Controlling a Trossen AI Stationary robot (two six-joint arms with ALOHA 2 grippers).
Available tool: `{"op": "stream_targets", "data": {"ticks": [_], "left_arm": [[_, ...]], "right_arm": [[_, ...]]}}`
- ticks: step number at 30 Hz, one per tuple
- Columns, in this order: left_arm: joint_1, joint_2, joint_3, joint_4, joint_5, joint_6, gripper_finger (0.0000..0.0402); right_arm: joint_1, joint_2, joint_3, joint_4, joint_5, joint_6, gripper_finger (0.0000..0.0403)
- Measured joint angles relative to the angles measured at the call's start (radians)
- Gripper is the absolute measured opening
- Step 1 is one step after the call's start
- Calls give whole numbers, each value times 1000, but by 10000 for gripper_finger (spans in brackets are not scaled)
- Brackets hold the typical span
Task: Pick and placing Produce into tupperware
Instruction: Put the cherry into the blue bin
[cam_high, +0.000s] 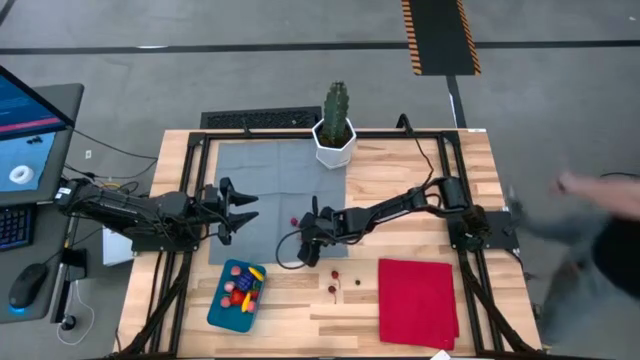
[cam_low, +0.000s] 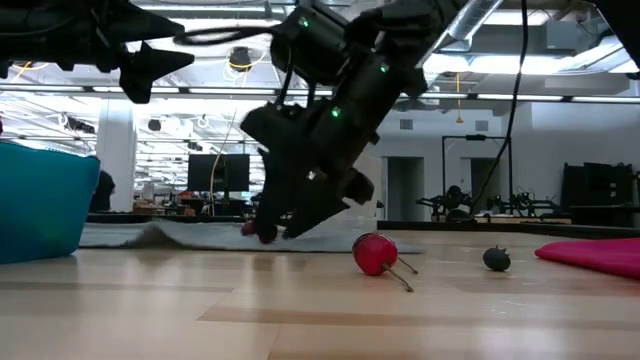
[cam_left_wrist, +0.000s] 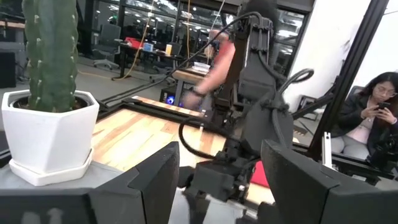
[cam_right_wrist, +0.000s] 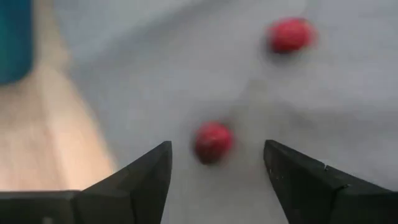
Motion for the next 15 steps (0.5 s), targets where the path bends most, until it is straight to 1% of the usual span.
{"op": "stream_targets", "data": {"ticks": [3, 5, 10, 13, 15], "left_arm": [[0, 0, 0, -6, 1, -2, 217], [0, 0, 0, -8, 3, -10, 217], [0, 1, 0, -30, 3, -36, 217], [0, 0, 0, -30, 3, -37, 217], [0, 0, 0, -31, 3, -37, 217]], "right_arm": [[1, 0, 33, -64, -12, 1, 261], [2, 0, 53, -122, -11, -1, 241], [0, 7, 58, -170, 4, -1, 173], [1, 6, 58, -174, 8, -9, 127], [2, 6, 58, -172, 9, -23, 105]]}}
